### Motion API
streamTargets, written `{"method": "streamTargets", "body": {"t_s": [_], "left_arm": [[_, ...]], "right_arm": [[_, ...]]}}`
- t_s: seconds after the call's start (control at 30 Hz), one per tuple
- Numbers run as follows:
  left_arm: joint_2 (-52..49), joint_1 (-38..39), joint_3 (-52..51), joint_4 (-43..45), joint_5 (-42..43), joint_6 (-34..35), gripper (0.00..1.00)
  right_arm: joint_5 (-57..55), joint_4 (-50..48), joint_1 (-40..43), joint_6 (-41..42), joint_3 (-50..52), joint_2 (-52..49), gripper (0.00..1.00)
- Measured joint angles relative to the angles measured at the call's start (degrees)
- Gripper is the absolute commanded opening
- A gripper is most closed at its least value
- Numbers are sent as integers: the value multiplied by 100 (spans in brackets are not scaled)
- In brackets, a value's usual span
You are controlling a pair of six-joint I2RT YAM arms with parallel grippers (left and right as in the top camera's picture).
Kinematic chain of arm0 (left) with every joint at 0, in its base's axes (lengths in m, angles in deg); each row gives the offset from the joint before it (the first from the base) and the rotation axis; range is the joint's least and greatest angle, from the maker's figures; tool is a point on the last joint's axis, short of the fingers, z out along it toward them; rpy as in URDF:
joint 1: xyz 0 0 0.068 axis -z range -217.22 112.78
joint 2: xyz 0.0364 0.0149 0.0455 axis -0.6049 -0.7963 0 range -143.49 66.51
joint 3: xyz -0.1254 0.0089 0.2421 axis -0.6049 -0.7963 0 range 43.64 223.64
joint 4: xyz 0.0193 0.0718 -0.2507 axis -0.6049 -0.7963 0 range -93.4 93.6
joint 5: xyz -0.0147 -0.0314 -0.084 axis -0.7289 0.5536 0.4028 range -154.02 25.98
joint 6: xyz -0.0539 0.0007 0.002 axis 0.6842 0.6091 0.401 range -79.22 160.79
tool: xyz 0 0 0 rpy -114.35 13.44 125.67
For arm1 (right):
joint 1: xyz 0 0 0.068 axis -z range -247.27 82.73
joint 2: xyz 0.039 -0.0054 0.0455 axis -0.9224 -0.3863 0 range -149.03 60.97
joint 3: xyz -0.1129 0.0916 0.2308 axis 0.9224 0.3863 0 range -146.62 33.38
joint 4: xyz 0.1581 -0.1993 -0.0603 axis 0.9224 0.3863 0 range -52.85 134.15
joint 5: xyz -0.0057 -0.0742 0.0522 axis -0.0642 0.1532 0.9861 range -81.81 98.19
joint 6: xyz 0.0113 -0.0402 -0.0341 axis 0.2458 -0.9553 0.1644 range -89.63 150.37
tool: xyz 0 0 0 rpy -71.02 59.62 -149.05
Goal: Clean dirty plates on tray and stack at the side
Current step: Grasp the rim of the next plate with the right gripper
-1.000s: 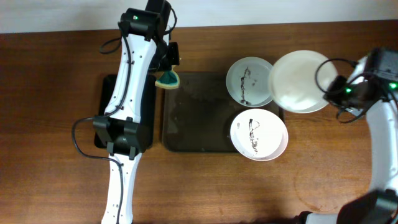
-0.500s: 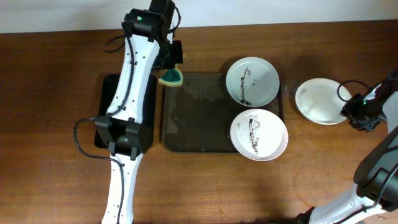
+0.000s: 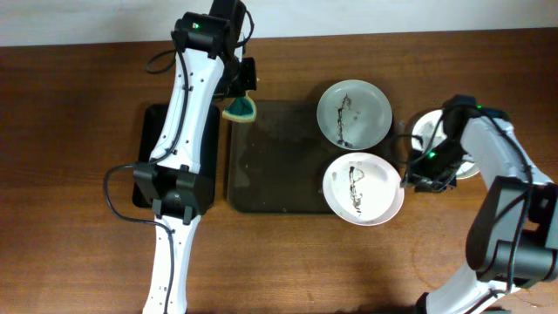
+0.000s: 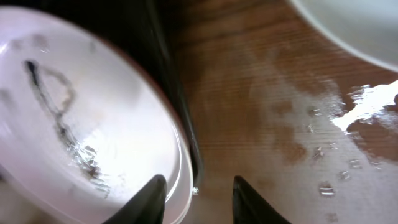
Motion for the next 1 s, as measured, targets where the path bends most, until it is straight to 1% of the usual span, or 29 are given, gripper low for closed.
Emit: {"method": "streamTargets", "body": {"t_s": [0.03, 0.07, 0.1, 0.13, 0.27, 0.37, 0.43, 0.5, 0.57, 0.63, 0.73, 0.77, 0.83, 0.87, 0.9, 0.93, 0.97, 1.0], "left_arm": [[0, 0, 0, 2, -2, -2, 0], [0, 0, 0, -4, -7, -2, 0], [0, 0, 0, -7, -17, -2, 0], [0, 0, 0, -4, -17, -2, 0], [0, 0, 0, -96, -85, -2, 0], [0, 0, 0, -111, -129, -2, 0], [0, 0, 0, -109, -133, -2, 0], [0, 0, 0, -109, -146, -2, 0], [0, 0, 0, -107, -149, -2, 0], [0, 0, 0, -114, -149, -2, 0], [0, 0, 0, -127, -149, -4, 0], [0, 0, 2, -144, -149, -4, 0], [0, 0, 0, -240, -149, -2, 0], [0, 0, 0, -273, -149, -4, 0], [0, 0, 0, -286, -149, -2, 0], [0, 17, 0, -289, -149, -2, 0], [0, 35, -24, -291, -151, -2, 0], [0, 76, -87, -297, -149, -2, 0]], "right_arm": [[-61, -146, -120, -42, 162, 0, 29], [-140, -509, -299, -87, 352, 9, 21], [-151, -592, -354, -96, 413, 9, 14], [-177, -715, -431, -107, 479, 11, 4], [-247, -678, -496, -155, 485, 15, 4], [-208, -144, -514, -155, 459, 46, 4], [-131, -153, -682, -103, 411, 236, 4], [-39, -684, -1425, 310, 293, 769, 4], [-214, -1388, -2098, 964, 258, 848, 4], [-529, -2092, -2990, 1784, 251, 706, 4], [-1032, -2608, -3705, 2544, 247, 192, 4], [-1069, -2680, -3803, 2699, 247, 9, 5], [-1005, -2789, -3792, 2920, 247, -321, 21], [-935, -2841, -3735, 2970, 247, -372, 35], [-881, -2885, -3681, 3021, 247, -409, 37], [-846, -2931, -3628, 3058, 247, -446, 27], [-774, -3016, -3574, 3053, 247, -457, 13], [-710, -3034, -3541, 3082, 247, -476, 5]]}}
